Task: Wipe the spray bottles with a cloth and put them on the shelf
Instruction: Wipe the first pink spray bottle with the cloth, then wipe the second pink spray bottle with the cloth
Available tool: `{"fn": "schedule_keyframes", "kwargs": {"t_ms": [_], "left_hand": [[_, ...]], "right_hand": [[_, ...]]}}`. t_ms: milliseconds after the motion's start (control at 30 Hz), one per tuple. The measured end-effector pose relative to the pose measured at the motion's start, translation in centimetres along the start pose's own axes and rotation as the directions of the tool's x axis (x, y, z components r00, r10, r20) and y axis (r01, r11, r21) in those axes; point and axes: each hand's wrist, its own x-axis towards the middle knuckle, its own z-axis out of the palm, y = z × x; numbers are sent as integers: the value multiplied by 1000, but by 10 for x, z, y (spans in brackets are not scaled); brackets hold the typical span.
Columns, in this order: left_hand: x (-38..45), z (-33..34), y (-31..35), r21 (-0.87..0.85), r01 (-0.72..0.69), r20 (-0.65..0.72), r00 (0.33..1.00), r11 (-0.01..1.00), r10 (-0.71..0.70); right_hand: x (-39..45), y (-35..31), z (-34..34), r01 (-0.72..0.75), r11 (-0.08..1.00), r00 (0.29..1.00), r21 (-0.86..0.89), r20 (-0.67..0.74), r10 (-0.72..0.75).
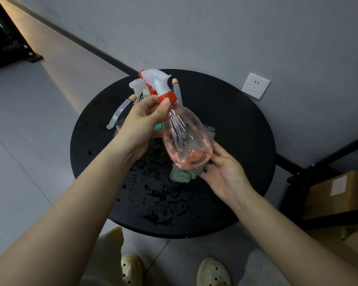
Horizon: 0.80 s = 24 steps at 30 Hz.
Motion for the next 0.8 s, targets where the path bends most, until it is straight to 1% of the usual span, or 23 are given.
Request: {"fn": "schedule_keyframes", "kwargs": {"t_ms": [67, 133, 233, 300, 400, 467, 633, 700, 800], "left_hand": [[-1, 6, -1, 12, -35, -1, 999, 999, 35], [-1, 10, -1, 42, -77, 15, 997, 996, 76], [0, 11, -3, 113, -133, 45, 991, 985, 128], [1, 12, -3, 157, -153, 38, 988, 976, 149], [3, 14, -2, 236, -195, 63, 981, 952, 185], [4, 16, -3, 295, -206, 70, 979, 933, 194], [8, 25, -6, 371, -208, 74, 978, 905, 194], [12, 30, -10, 386, -209, 70, 978, 899, 198], [18, 41, -19, 428, -214, 66, 976, 878, 206]], "right_hand": [[3, 4, 0, -90, 992, 996, 89, 28, 88], [5, 9, 0, -154, 981, 987, 122, 67, 146], [5, 13, -1, -206, 975, 974, 80, 114, 196], [5, 13, -4, -225, 973, 970, 52, 106, 219], [3, 11, -11, -239, 971, 966, 14, 105, 236], [1, 9, -16, -244, 970, 965, 16, 102, 242], [-4, 1, -29, -222, 975, 975, 16, 23, 222], [-5, -6, -35, -199, 980, 979, 23, -50, 200], [-5, -20, -47, -135, 990, 970, 48, -199, 141]]}}
